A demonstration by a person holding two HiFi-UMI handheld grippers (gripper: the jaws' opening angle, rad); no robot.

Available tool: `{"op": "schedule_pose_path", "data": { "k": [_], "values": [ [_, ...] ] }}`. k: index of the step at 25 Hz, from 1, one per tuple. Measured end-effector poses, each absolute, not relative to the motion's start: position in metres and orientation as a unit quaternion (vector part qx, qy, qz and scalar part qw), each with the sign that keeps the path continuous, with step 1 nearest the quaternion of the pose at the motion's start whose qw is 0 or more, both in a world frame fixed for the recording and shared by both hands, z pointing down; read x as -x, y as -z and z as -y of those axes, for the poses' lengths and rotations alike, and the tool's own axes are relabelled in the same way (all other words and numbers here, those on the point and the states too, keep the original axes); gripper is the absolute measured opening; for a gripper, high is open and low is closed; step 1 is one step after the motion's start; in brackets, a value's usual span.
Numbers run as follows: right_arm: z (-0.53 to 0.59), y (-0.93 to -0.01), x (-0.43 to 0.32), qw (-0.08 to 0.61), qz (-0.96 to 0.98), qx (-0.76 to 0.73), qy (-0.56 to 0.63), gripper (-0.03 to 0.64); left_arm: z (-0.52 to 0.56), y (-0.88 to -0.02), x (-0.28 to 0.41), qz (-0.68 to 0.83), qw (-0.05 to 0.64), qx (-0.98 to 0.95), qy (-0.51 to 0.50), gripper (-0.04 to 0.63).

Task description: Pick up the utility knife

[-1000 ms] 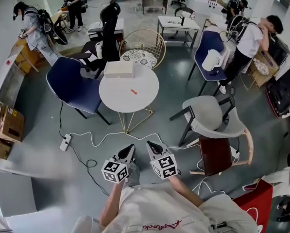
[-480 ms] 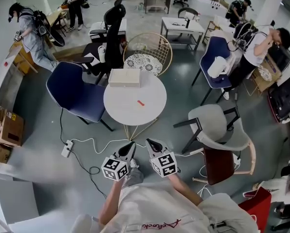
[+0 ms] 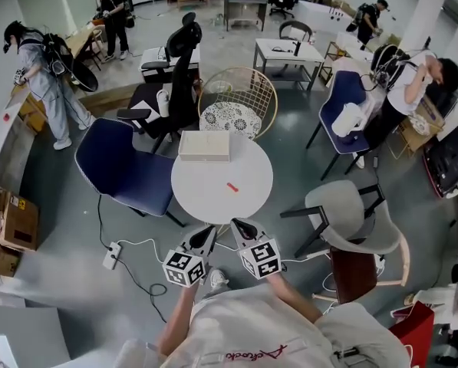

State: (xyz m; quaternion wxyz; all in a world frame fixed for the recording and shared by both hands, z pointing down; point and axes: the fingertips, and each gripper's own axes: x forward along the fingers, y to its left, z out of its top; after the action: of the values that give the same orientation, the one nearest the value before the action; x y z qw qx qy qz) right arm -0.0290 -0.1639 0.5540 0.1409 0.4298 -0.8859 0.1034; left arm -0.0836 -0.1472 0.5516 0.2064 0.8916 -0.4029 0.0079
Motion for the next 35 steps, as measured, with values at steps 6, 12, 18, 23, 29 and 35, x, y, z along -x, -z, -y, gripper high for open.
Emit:
{"op": "schedule_pose_path", "data": {
  "k": [6, 12, 18, 23, 29, 35],
  "values": [
    [0.204, -0.549, 0.043, 0.142, 0.878, -0.447, -0.095, 0.017, 0.186, -0.547, 0.097, 0.385, 0.200, -0.901, -0.008, 0.012],
    [0.219, -0.555, 0.046, 0.146, 0.865, -0.468, -0.102, 0.017, 0.203, -0.552, 0.109, 0.368, 0.204, -0.907, -0.011, 0.012],
    [0.210, -0.567, 0.040, 0.155, 0.854, -0.484, -0.115, 0.017, 0.197, -0.566, 0.105, 0.350, 0.220, -0.910, -0.016, 0.012],
    [0.207, -0.570, 0.031, 0.159, 0.847, -0.494, -0.115, 0.017, 0.192, -0.573, 0.095, 0.336, 0.231, -0.913, -0.017, 0.012],
    [0.217, -0.570, 0.024, 0.158, 0.846, -0.496, -0.114, 0.017, 0.201, -0.572, 0.089, 0.337, 0.229, -0.913, -0.013, 0.012],
    [0.242, -0.574, 0.028, 0.150, 0.852, -0.489, -0.115, 0.017, 0.222, -0.575, 0.097, 0.352, 0.223, -0.909, -0.018, 0.012]
  ]
}}
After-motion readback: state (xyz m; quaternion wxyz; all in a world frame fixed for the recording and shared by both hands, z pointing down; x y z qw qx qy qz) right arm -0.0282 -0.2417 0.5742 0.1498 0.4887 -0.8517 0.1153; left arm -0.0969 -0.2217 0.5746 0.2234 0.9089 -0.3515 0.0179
